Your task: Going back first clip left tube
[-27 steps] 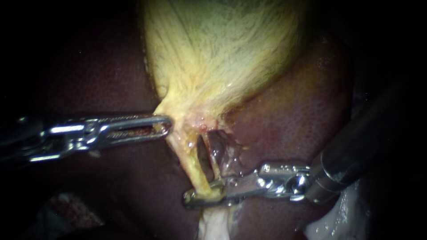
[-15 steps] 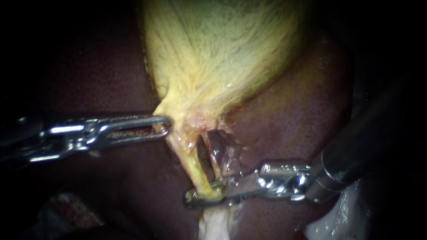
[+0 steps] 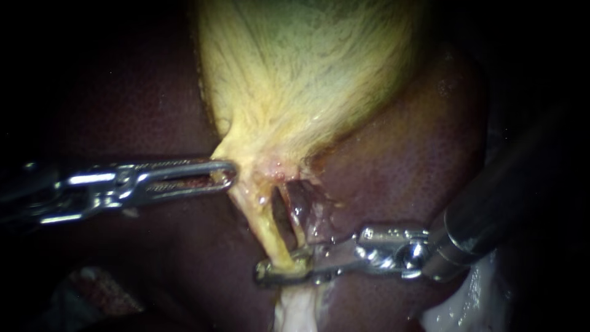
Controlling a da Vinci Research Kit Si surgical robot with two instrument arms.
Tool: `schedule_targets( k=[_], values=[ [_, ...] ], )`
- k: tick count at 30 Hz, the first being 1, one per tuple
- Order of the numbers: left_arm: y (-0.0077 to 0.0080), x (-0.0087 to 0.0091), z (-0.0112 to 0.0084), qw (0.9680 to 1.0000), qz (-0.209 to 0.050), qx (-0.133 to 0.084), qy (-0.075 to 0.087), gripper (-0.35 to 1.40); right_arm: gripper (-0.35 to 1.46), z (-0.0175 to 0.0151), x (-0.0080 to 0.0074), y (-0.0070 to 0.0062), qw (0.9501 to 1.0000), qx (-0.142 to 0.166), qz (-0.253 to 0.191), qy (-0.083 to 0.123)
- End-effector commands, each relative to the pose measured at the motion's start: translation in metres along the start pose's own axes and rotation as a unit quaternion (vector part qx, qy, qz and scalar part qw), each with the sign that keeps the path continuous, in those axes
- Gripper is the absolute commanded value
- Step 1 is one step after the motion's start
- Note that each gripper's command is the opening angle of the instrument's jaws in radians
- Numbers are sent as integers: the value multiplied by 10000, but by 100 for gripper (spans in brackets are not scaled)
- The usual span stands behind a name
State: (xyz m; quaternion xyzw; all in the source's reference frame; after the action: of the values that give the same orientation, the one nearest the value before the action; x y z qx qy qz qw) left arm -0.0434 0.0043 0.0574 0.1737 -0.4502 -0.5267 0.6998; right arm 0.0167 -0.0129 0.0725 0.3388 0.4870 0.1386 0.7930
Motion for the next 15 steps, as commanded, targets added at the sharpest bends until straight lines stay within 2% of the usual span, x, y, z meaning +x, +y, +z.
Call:
schedule_targets(
  k=[1, 7, 11, 15],
  values=[
    [0, 0, 0, 10000, 0, -1, -1, -35, 51, 0, 0, 1, 9999, -17, -102, 37],
    [0, 0, -2, 10000, 1, 0, 0, -35, 60, -3, 5, 2, 9976, -296, -610, 129],
    [-1, 0, -2, 10000, 1, 0, 0, -35, 60, -9, 12, 3, 9927, -579, -1047, 149],
    [-1, 0, -3, 10000, 0, -1, 0, -35, 60, -18, 14, 3, 9899, -647, -1254, 140]
  ],
)
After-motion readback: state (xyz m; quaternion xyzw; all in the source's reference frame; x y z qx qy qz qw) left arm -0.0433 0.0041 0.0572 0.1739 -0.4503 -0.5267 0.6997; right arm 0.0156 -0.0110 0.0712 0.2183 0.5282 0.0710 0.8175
